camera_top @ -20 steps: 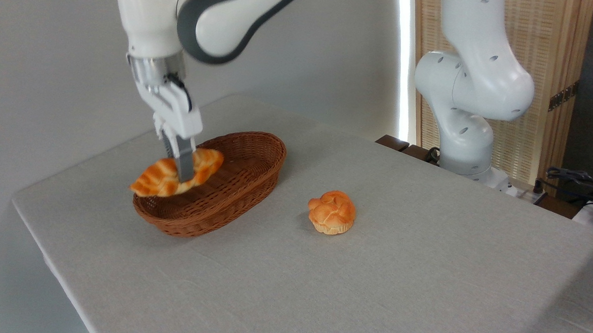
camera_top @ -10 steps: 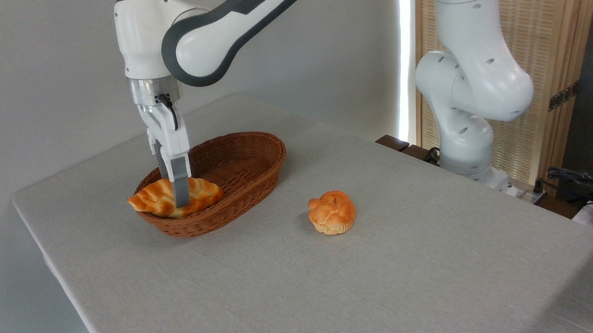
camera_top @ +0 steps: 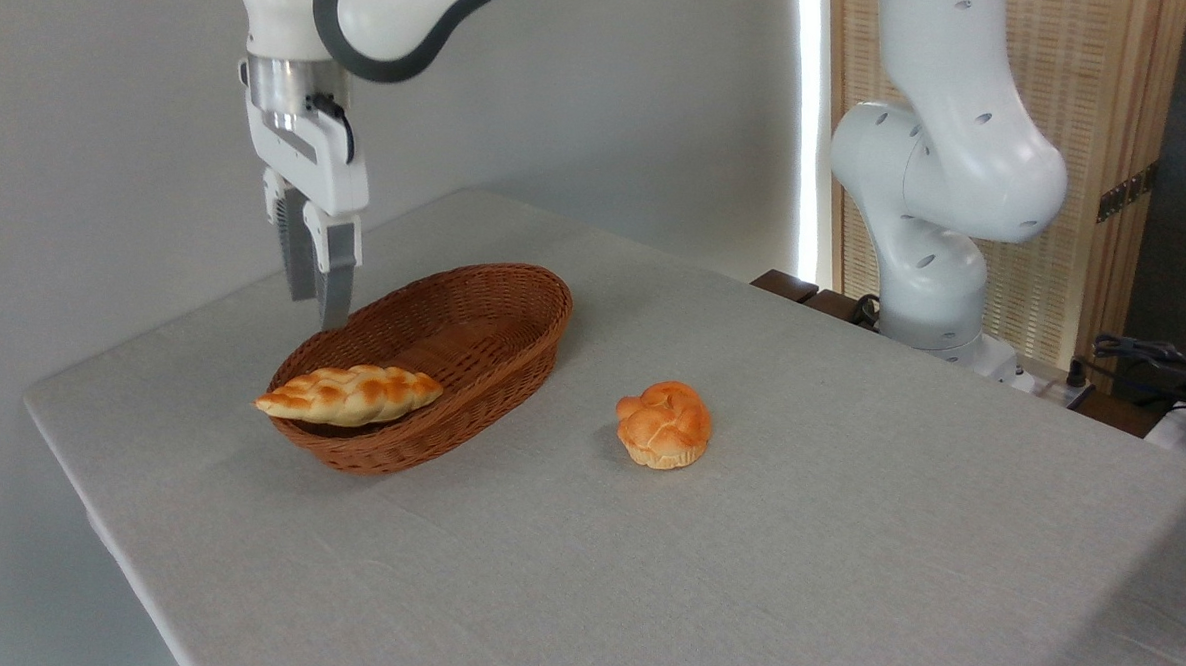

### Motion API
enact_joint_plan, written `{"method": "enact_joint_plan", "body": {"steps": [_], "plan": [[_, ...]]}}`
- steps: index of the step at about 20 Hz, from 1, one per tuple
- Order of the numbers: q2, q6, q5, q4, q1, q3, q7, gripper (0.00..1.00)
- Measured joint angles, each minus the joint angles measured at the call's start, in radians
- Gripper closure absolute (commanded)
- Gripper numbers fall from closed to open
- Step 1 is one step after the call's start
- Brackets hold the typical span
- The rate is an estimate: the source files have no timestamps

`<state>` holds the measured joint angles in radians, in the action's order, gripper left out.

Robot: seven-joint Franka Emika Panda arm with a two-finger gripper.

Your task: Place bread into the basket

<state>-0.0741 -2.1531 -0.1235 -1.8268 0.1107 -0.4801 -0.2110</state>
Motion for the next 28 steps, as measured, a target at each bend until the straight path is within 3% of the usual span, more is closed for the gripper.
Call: {"method": "enact_joint_plan", "body": {"steps": [2, 4, 9, 11, 16, 28], "plan": [[0.027, 0.004, 0.0, 0.008, -0.004, 0.046, 0.002, 0.0], [0.052, 0.031, 0.0, 0.012, -0.009, 0.136, -0.024, 0.0], [0.067, 0.323, 0.05, 0.101, -0.02, 0.339, -0.404, 0.0], [0.067, 0.39, 0.071, 0.119, -0.023, 0.393, -0.479, 0.0], [0.068, 0.516, 0.138, 0.187, -0.071, 0.419, -0.493, 0.0], [0.068, 0.579, 0.163, 0.228, -0.087, 0.438, -0.495, 0.0]]}}
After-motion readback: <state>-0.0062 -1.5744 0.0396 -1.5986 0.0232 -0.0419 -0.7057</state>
